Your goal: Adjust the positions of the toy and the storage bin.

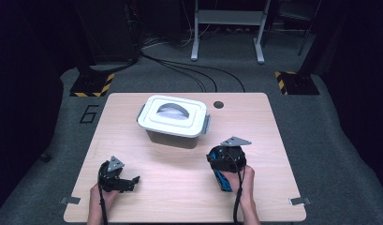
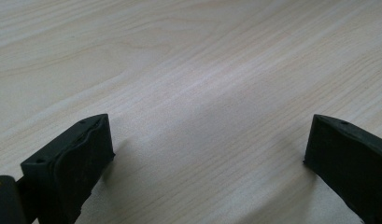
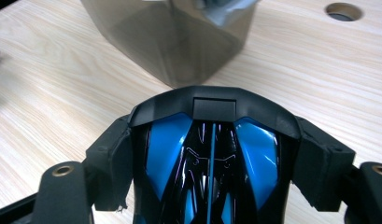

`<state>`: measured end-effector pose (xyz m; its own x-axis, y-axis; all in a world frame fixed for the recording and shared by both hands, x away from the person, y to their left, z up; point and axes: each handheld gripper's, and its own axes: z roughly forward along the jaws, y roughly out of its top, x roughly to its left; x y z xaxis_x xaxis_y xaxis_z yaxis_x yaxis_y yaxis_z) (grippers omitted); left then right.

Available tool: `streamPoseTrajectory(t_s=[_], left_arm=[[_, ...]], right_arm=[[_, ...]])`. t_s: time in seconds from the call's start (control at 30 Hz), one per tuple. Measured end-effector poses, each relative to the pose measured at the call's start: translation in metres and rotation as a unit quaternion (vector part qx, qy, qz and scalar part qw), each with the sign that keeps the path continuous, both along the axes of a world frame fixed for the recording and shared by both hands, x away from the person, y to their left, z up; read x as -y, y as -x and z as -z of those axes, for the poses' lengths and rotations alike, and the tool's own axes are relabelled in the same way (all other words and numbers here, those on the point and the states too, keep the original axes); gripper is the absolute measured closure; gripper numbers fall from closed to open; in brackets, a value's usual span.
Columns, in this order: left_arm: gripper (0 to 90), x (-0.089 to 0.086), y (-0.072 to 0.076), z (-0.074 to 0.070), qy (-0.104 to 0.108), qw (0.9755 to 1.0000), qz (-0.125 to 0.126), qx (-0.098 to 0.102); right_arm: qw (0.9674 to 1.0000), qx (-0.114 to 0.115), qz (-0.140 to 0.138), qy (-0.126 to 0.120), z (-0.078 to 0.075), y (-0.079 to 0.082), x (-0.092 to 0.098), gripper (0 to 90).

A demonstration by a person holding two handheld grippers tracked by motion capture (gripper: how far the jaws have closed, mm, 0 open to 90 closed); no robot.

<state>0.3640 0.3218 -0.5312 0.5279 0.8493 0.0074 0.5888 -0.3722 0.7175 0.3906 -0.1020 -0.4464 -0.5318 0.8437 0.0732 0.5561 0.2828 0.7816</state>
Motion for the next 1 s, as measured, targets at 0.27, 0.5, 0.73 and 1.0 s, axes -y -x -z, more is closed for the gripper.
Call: streamPoseTrajectory(t_s=[0.27, 0.5, 0.73, 1.0], left_arm=[[1.0, 0.000, 0.000, 0.000, 0.001, 1.0000, -0.001, 0.002], [1.0, 0.000, 0.000, 0.001, 0.001, 1.0000, -0.001, 0.003], [1.0, 0.000, 0.000, 0.001, 0.001, 1.0000, -0.001, 0.003], [1.0, 0.000, 0.000, 0.000, 0.001, 1.0000, -0.001, 0.002]], right_arm=[[0.9993, -0.009, 0.017, 0.031, -0.006, 0.004, 0.030, 24.1], [0.9977, -0.023, 0.026, 0.058, -0.005, 0.003, 0.057, 24.1], [0.9940, -0.044, 0.036, 0.094, 0.001, 0.001, 0.077, 24.1], [0.9847, -0.082, 0.023, 0.152, 0.024, -0.009, 0.083, 24.1]])
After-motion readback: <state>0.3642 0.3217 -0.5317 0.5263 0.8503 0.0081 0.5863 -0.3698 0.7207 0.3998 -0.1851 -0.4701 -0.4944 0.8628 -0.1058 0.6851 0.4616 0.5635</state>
